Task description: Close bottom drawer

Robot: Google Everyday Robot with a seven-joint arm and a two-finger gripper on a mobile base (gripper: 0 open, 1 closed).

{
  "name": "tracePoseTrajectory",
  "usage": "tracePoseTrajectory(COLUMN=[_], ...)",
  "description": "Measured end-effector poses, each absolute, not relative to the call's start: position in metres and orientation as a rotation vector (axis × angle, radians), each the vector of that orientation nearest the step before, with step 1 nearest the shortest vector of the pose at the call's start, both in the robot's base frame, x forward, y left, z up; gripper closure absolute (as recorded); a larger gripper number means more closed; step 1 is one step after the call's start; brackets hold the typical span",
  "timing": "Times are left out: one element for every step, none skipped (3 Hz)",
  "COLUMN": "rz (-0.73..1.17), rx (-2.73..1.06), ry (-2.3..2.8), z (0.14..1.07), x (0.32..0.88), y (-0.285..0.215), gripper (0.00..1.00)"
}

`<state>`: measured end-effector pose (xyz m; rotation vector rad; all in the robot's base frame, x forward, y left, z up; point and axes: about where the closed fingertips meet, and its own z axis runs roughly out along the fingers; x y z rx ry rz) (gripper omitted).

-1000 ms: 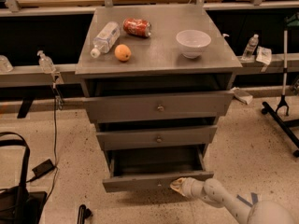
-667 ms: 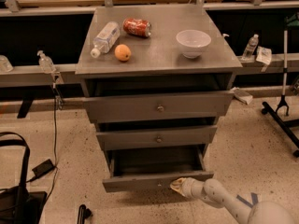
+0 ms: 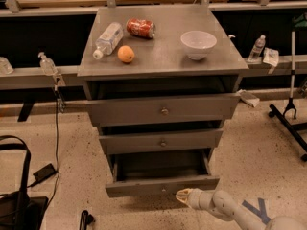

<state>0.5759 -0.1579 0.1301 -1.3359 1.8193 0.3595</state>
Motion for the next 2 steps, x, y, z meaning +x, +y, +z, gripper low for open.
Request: tracePoseTrajectory(rz=[0.376, 0.396], rx=[-1.344, -1.347], ry=[1.832, 1.845], z=[0.128, 0.115], x=[0.567, 0.575], y=[-0.161, -0.160], gripper=[1.00, 1.00])
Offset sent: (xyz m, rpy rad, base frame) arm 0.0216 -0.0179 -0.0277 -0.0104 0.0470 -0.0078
